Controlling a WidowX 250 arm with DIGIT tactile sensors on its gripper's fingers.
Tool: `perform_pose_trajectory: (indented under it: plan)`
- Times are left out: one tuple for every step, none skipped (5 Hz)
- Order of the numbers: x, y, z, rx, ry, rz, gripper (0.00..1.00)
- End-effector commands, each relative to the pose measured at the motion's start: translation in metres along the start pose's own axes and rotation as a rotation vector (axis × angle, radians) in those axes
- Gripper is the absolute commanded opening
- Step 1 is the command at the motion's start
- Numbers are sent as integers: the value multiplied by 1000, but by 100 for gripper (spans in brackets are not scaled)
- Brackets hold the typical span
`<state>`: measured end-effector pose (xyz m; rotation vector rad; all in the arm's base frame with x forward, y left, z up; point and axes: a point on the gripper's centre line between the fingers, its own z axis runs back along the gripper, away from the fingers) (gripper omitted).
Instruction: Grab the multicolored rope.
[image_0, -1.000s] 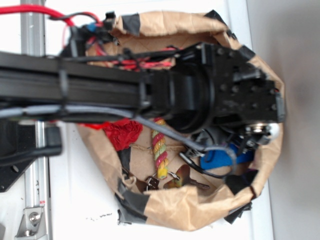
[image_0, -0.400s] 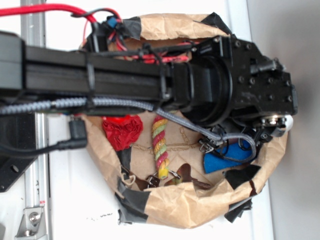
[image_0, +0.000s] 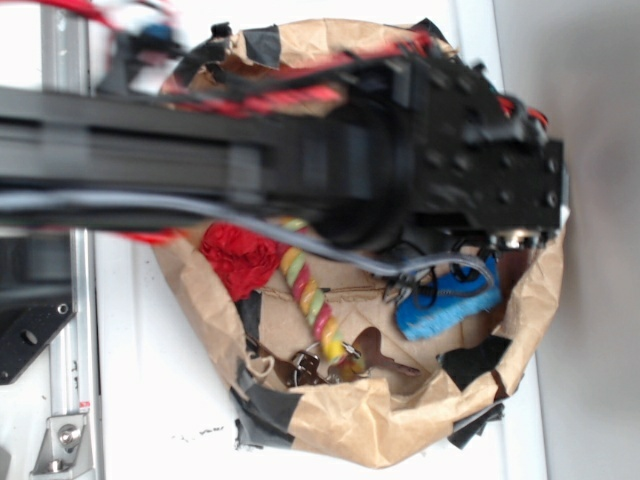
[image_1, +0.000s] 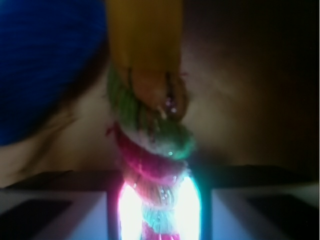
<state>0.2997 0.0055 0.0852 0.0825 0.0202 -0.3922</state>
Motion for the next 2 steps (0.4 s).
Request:
perform_pose_trajectory:
  plan:
    - [-45, -21, 117, 23, -79, 279, 0]
    - [-44, -23, 115, 22, -80, 326, 0]
